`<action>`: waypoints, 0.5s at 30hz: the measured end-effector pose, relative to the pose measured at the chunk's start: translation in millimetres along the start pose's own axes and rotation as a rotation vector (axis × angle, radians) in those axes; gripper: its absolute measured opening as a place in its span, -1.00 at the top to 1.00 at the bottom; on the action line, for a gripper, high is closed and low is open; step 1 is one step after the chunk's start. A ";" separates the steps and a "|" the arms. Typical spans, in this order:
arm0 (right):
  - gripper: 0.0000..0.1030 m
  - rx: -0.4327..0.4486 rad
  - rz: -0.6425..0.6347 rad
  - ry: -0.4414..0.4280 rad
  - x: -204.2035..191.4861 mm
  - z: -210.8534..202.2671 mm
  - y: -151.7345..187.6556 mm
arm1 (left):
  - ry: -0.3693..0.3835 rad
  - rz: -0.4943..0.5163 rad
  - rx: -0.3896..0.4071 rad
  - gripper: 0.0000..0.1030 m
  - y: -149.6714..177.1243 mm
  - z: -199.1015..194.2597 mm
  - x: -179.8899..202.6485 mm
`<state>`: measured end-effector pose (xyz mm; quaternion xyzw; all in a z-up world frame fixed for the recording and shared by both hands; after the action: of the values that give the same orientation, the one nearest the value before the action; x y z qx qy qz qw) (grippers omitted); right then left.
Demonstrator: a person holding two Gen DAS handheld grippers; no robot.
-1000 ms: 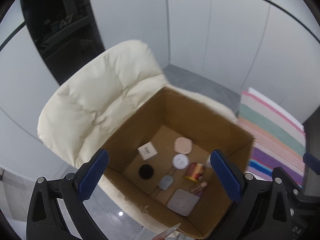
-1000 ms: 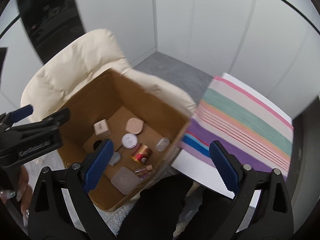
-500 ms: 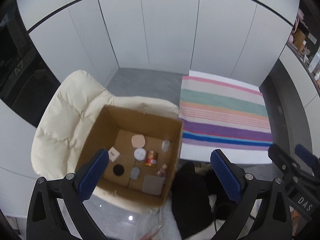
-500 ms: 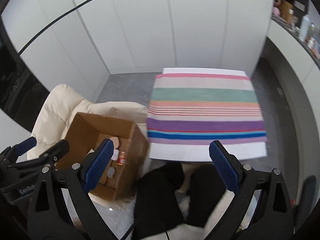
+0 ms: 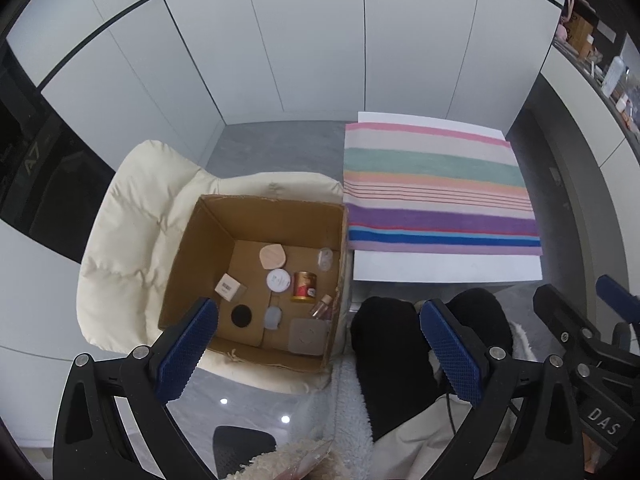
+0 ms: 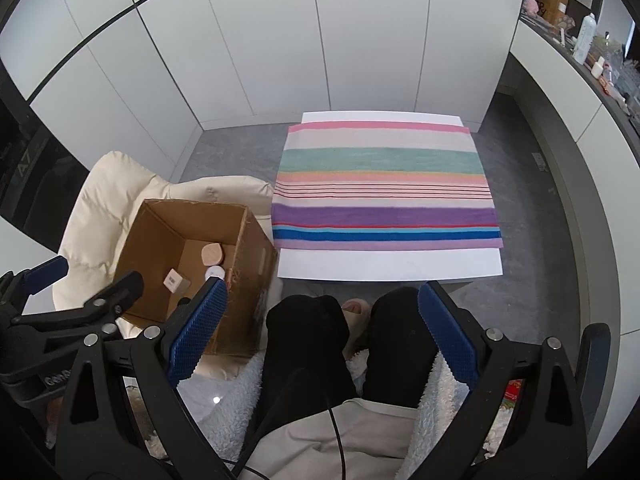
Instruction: Organize objects
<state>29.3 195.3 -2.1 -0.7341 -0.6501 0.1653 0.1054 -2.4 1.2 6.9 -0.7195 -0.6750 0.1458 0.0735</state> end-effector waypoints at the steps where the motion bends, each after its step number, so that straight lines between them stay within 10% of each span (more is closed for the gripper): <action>1: -0.90 0.003 0.002 0.006 0.7 -0.2 0.8 | 0.001 -0.001 0.001 -0.98 0.2 -0.6 -0.3; 15: -0.90 0.002 -0.018 0.028 -4.2 2.9 7.7 | -0.023 -0.004 0.012 -0.98 3.5 -3.8 -2.5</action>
<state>34.8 190.0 -7.2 -0.7302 -0.6552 0.1547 0.1168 2.0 -1.2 9.7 -0.7160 -0.6763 0.1580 0.0703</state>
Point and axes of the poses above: each gripper's, at about its wrist camera, not at the fingertips, and z roughly the way its jaws point, x to its right, y to its underside, the point moved 1 cm from there along z, roughly the way its jaws point, and after that the axes turned 5 degrees about -x, right-handed, at the moved point
